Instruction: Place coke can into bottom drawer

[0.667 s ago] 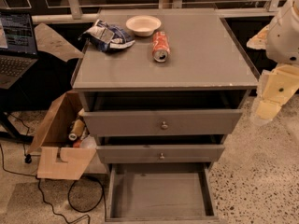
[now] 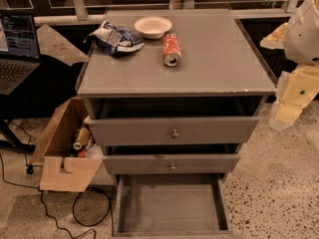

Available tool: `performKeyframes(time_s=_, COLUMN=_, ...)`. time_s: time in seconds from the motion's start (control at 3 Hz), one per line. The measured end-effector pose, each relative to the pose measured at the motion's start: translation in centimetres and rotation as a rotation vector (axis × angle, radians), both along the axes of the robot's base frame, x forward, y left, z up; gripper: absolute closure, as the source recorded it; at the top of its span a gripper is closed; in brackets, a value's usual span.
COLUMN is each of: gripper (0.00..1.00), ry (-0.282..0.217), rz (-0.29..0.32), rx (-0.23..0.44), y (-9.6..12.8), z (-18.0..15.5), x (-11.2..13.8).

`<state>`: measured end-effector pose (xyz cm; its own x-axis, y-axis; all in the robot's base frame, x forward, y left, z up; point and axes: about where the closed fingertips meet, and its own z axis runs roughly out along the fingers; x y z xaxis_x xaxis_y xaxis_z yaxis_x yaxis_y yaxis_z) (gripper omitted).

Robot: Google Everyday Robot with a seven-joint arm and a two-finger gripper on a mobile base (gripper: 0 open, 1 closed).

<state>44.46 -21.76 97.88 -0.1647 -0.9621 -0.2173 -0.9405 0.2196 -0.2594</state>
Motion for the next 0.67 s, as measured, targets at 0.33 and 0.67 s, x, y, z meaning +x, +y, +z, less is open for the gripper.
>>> performKeyframes(time_s=0.33, gripper=0.00, ry=-0.004, rz=0.142, rx=0.004, y=-0.3, z=0.5, x=1.8)
performKeyframes(time_s=0.67, gripper=0.00, ry=-0.007, rz=0.324, rx=0.049, y=-0.7, z=1.3, x=3.8)
